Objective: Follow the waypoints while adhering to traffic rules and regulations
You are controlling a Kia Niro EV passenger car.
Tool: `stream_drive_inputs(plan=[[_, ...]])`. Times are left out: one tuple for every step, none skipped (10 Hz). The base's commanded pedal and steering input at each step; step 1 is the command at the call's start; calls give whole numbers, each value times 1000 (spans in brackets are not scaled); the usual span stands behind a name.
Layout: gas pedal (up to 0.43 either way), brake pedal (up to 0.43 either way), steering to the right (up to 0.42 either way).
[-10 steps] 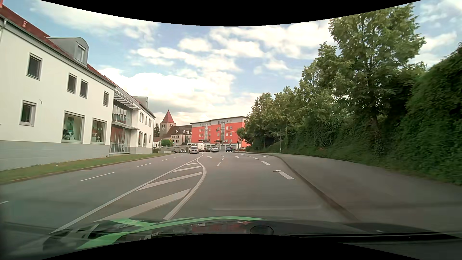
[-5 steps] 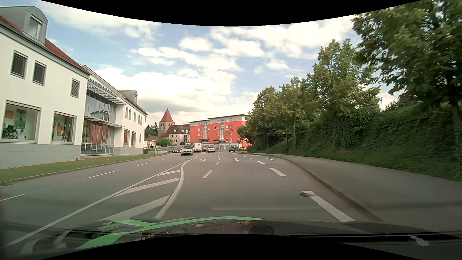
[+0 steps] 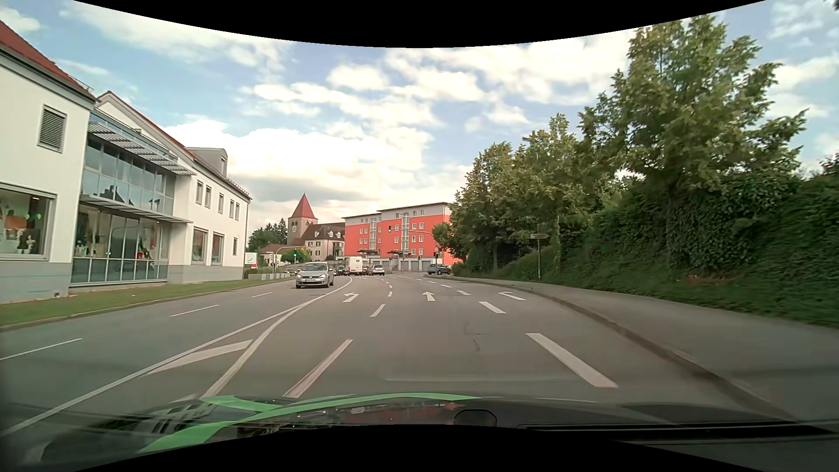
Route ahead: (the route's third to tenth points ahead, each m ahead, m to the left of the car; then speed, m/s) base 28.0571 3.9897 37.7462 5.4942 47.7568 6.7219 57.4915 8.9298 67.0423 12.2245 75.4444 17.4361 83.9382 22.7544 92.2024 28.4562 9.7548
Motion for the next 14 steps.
stream_drive_inputs(plan=[[98, 0, -12], [59, 0, -12], [59, 0, -13], [67, 0, -14], [98, 0, -14], [98, 0, -15], [98, 0, -16], [110, 0, -17], [118, 0, -18], [118, 0, -18], [130, 0, -19], [130, 0, -19], [130, 0, -19], [130, 0, -19]])
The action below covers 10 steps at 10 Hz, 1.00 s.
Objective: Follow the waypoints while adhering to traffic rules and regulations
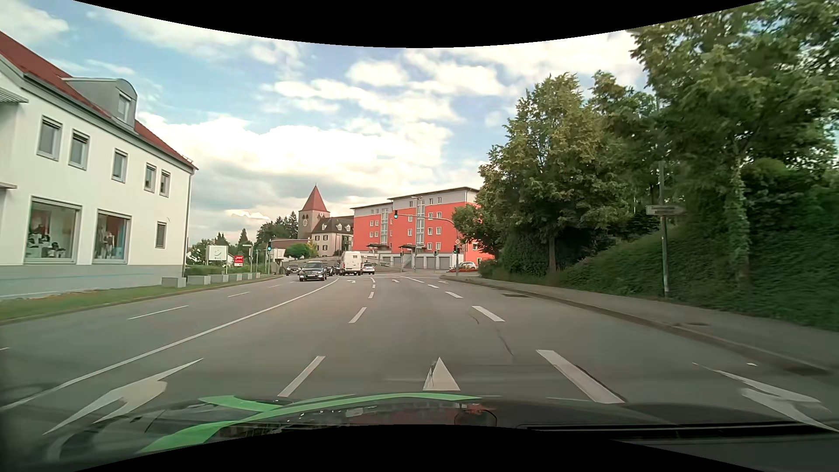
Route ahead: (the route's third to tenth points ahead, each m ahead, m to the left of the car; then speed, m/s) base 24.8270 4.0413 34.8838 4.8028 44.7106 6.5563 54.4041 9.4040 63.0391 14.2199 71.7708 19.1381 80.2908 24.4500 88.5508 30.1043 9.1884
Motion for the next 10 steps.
stream_drive_inputs(plan=[[130, 0, -19], [138, 0, -19], [150, 0, -22], [150, 0, -24], [150, 0, -26], [157, 0, -29], [157, 0, -33], [157, 0, -36], [157, 0, -39], [157, 0, -42]])
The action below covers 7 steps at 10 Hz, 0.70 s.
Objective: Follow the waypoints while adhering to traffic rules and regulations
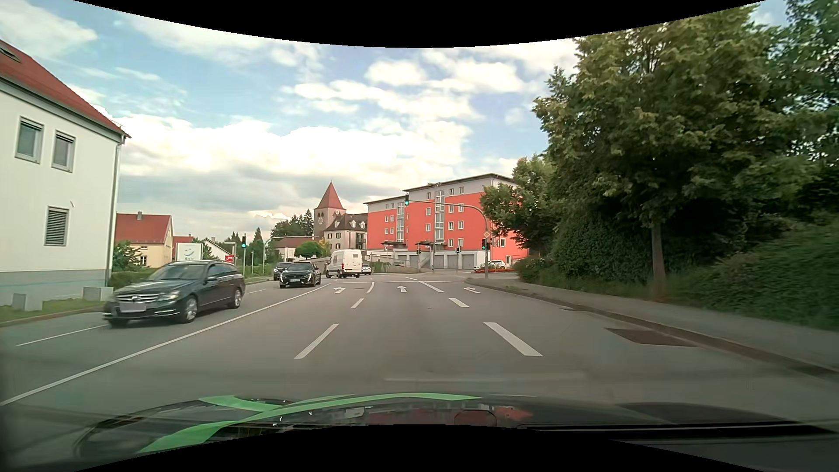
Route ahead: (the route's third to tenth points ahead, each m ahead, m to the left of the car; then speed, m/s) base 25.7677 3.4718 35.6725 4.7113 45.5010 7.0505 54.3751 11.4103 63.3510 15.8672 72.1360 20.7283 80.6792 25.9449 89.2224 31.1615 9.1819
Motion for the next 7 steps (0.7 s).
stream_drive_inputs(plan=[[157, 0, -43], [157, 0, -44], [157, 0, -44], [157, 0, -43], [157, 0, -43], [157, 0, -39], [157, 0, -36]])
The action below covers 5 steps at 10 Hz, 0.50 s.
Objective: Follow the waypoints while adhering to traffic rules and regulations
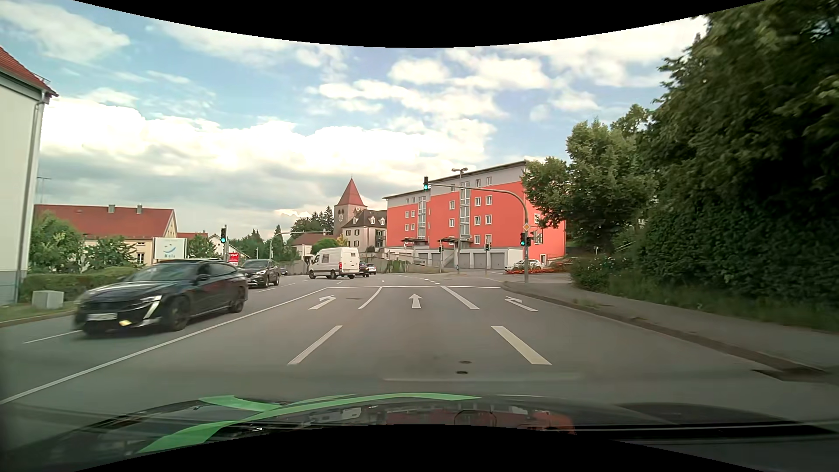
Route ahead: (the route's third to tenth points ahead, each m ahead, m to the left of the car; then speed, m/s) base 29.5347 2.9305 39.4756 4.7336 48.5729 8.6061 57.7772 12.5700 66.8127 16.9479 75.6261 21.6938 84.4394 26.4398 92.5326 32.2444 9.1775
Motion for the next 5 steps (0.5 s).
stream_drive_inputs(plan=[[157, 0, -34], [157, 0, -32], [157, 0, -30], [157, 0, -29], [157, 0, -28]])
